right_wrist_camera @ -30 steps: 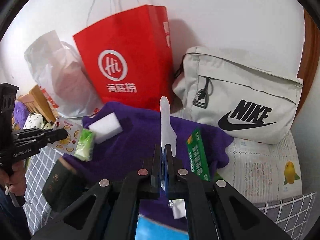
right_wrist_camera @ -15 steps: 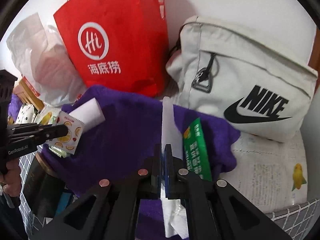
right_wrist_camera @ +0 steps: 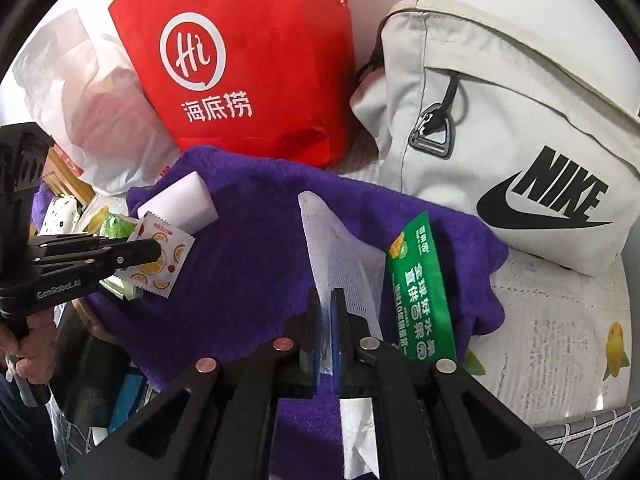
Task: Organize soft objects
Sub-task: 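Open the left tool over the towel while the right tool releases the plastic bag there, then move both tools back from the towel toward the white glove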
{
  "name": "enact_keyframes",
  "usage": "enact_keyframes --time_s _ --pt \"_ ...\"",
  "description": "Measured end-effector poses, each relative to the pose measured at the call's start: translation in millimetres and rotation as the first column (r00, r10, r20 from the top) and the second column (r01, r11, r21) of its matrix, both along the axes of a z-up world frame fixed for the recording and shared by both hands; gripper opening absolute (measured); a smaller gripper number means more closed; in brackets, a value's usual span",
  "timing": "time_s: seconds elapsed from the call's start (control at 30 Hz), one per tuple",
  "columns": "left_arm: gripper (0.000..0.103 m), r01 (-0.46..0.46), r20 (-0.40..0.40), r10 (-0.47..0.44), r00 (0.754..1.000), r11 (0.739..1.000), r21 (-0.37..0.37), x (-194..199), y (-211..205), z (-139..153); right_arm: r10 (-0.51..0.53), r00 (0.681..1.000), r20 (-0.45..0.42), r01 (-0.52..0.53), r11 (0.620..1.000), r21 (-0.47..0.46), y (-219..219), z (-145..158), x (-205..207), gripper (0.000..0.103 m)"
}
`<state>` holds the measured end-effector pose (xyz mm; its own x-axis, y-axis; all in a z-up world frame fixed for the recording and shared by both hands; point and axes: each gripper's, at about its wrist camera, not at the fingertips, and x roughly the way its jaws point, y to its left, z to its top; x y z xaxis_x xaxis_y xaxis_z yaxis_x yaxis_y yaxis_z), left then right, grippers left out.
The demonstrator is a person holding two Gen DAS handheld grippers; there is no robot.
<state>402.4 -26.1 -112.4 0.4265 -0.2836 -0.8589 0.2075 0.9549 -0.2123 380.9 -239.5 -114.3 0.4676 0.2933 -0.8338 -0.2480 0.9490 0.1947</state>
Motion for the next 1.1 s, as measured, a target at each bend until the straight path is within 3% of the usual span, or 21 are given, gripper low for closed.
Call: enact_keyframes --time_s 0.17,0.23,0.3,0.43,0.5,0.53,0.87,1.1 --pt "0.01 0.009 -0.002 -0.009 1.0 1.0 0.016 0.1 -5.4 -1.9 0.005 1.0 0.004 -0.005 1.0 0.012 -0.4 1.1 -4.9 0.039" --pt "0.013 0.016 0.002 -0.016 1.0 1.0 0.025 -1.4 -7.9 -1.4 0.01 1.0 0.011 -0.01 1.0 0.022 0.0 3.4 -8.0 0.04" --pt "0.024 0.017 0.006 -0.017 1.0 0.999 0.027 -3.9 -8.0 0.7 0.013 1.0 0.013 -0.013 0.999 0.034 -0.6 6.5 -11.1 0.04" --pt "0.03 0.012 0.018 -0.013 1.0 0.999 0.029 -8.8 -5.4 7.7 0.005 1.0 0.021 -0.006 0.999 0.035 -2.1 13.4 -15.7 0.041" --pt "0.048 0.003 0.024 -0.004 1.0 0.999 0.032 -13.0 -1.7 14.1 0.0 1.0 0.027 -0.001 0.999 0.039 -3.3 18.2 -19.4 0.041" --pt "0.051 -0.001 0.035 0.0 0.999 0.999 0.035 -15.6 -0.3 18.0 -0.002 1.0 0.03 0.001 0.999 0.04 -3.7 20.4 -21.6 0.041" --pt "0.052 -0.013 0.107 0.006 0.994 0.998 0.065 -56.2 7.8 60.0 -0.009 0.998 0.064 0.005 0.998 0.056 -6.9 47.9 -67.9 0.041" --pt "0.055 -0.011 0.145 0.0 0.989 0.997 0.074 -111.6 8.4 79.5 -0.023 0.995 0.094 0.015 0.997 0.077 -10.7 66.5 -116.8 0.041"
